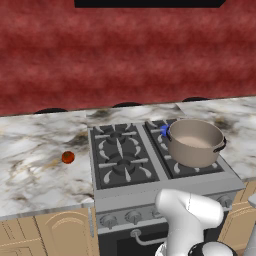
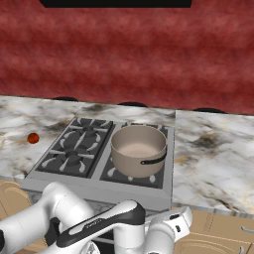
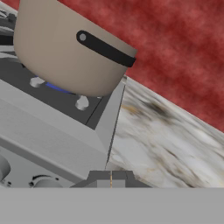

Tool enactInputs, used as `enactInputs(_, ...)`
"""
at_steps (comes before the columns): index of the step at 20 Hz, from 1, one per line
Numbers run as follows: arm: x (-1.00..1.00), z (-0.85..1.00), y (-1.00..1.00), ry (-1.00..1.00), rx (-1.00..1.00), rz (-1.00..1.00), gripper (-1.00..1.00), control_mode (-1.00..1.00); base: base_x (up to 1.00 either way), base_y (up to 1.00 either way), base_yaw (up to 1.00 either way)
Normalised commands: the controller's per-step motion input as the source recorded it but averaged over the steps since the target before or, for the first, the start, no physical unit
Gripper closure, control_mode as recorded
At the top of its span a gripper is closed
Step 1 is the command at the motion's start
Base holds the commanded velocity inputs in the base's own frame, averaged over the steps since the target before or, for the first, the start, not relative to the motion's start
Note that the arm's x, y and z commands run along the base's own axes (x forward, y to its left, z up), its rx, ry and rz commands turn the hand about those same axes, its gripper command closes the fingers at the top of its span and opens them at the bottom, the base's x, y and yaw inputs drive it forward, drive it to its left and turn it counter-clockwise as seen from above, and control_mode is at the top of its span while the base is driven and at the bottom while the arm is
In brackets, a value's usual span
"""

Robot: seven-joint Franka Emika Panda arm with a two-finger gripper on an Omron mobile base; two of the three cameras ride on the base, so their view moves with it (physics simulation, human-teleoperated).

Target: Turn on the burner for the pot on the stove. Wait thirty seconds for the pot to heat up. Then add the tomato to the pot.

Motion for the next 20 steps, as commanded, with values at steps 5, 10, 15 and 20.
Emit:
enactInputs(5,0.00,0.00,0.00,0.00,0.00,0.00,1.00,-1.00,0.00,0.00,0.00)
enactInputs(10,0.00,0.00,0.00,0.00,0.00,0.00,1.00,-1.00,0.00,0.00,0.00)
enactInputs(15,0.00,0.00,0.00,0.00,0.00,0.00,1.00,-1.00,0.00,0.00,0.00)
enactInputs(20,0.00,0.00,0.00,0.00,0.00,0.00,1.00,-1.00,0.00,0.00,0.00)
